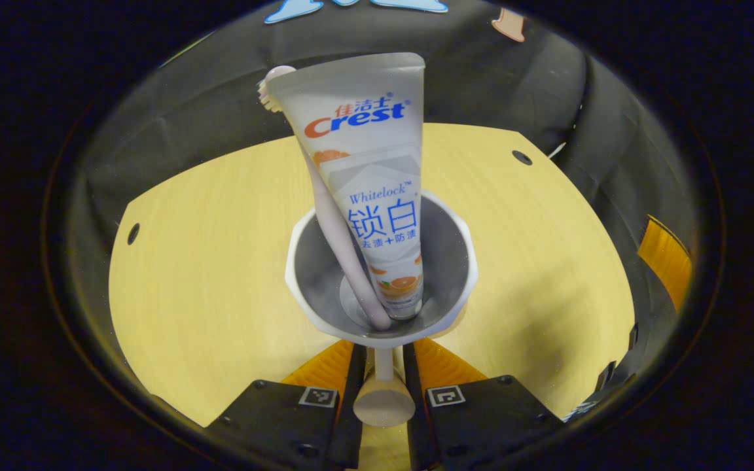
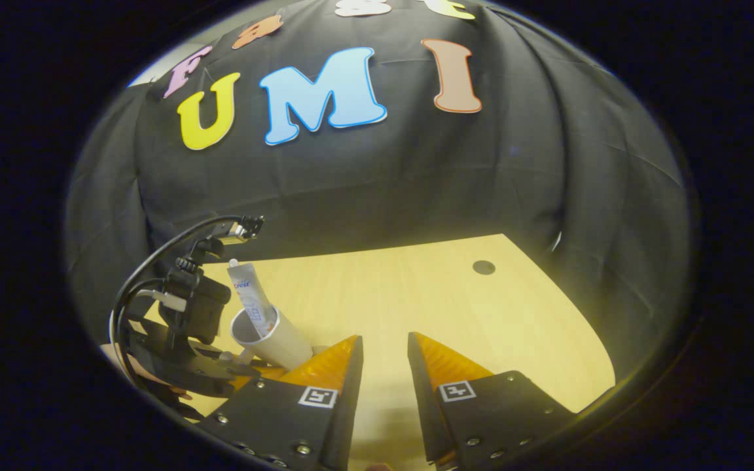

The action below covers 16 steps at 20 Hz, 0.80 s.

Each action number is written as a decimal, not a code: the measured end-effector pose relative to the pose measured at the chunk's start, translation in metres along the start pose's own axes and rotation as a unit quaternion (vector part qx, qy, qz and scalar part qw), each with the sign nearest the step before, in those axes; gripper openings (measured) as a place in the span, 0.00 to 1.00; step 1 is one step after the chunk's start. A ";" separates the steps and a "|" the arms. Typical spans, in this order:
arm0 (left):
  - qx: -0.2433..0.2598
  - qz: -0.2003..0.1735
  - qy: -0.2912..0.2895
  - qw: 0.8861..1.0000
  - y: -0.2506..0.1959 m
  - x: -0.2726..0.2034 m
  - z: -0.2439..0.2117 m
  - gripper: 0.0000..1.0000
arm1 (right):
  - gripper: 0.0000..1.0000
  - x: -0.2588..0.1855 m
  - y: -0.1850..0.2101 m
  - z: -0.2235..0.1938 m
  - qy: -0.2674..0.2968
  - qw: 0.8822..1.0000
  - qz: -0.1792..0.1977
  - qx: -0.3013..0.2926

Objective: Put the toothbrush and toothpaste on the desktop into the cup, then pick up the cup and place it on the coaster on the desktop.

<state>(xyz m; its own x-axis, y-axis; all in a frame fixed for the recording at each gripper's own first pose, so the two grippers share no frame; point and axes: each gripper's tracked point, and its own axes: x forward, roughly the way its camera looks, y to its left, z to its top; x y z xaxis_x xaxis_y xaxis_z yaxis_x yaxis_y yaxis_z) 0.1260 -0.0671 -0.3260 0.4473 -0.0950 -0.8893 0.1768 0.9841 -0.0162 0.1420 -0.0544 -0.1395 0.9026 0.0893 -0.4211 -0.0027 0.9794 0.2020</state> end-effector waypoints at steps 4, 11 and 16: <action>0.007 -0.006 0.012 1.000 -0.040 0.023 0.004 0.35 | 0.41 -0.012 -0.022 -0.004 0.002 1.000 -0.012 0.013; 0.000 0.015 0.037 0.999 -0.039 0.023 -0.008 0.36 | 0.41 -0.027 -0.047 -0.013 0.001 0.999 -0.024 0.024; 0.001 0.027 0.036 0.999 -0.039 0.024 -0.010 0.41 | 0.41 -0.028 -0.055 -0.008 0.004 0.999 -0.025 0.031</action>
<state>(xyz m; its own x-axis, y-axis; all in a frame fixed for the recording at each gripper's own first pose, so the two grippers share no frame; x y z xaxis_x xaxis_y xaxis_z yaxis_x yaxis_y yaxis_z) 0.1211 -0.1061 -0.3515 0.3916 -0.0299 -0.9196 0.1561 0.9871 0.0344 0.1134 -0.1093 -0.1456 0.8973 0.0427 -0.4394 0.0691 0.9694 0.2354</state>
